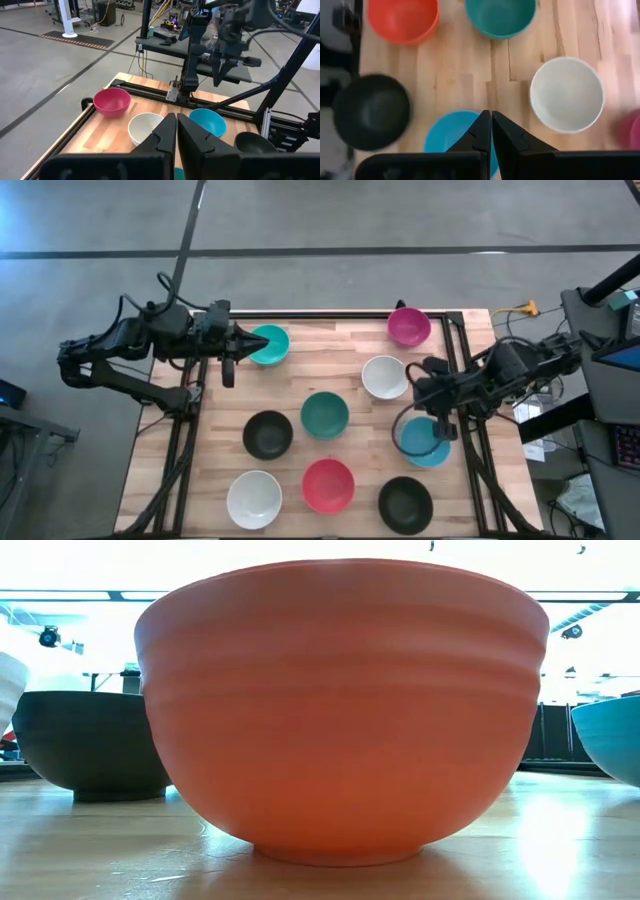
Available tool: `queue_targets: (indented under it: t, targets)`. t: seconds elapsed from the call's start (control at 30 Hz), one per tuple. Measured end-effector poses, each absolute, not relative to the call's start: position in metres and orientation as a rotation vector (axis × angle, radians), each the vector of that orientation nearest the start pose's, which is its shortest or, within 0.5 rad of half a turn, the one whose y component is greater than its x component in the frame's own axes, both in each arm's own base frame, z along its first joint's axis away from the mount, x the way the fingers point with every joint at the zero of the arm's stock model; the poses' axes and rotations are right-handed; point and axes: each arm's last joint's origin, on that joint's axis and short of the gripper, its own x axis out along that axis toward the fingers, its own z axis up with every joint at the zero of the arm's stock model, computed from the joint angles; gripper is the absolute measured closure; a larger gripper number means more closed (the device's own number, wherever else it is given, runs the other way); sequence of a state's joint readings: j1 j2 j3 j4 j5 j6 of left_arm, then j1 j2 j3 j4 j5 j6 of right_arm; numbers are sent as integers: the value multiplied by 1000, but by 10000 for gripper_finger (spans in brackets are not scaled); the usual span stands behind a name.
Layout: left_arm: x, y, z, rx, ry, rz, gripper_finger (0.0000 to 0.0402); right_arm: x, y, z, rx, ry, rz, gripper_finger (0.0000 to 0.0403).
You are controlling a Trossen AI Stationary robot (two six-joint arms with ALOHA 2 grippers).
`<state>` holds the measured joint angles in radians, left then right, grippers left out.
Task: Nest bowls inside each other
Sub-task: Stack the blue bowl on top of the green bowl
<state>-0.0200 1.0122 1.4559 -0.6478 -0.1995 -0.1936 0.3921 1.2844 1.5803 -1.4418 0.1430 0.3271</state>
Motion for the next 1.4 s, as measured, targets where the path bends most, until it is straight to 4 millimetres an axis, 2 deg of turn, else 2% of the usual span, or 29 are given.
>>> queue_targets:
  t: [0.23, 0.43, 0.57, 0.73, 0.9, 1.1, 1.23, 1.4]
  targets:
    - [170, 2, 467, -171, 186, 194, 402, 194, 93, 384, -270, 1235, 408, 394]
    - [170, 2, 467, -177, 186, 189, 402, 201, 108, 375, -299, 1284, 480, 394]
    - [170, 2, 467, -178, 187, 188, 402, 205, 111, 370, -137, 1341, 348, 394]
    - [171, 2, 466, -178, 190, 188, 402, 210, 106, 361, 315, 1494, -58, 394]
    - [172, 2, 465, -173, 194, 187, 402, 208, 114, 360, 522, 1513, -168, 394]
    - [179, 2, 462, -169, 217, 189, 402, 212, 119, 360, 609, 1460, -181, 383]
    - [187, 2, 458, -166, 239, 190, 402, 213, 120, 358, 632, 1459, -210, 343]
    - [195, 1, 450, -160, 305, 196, 402, 213, 118, 352, 643, 1429, -334, 288]
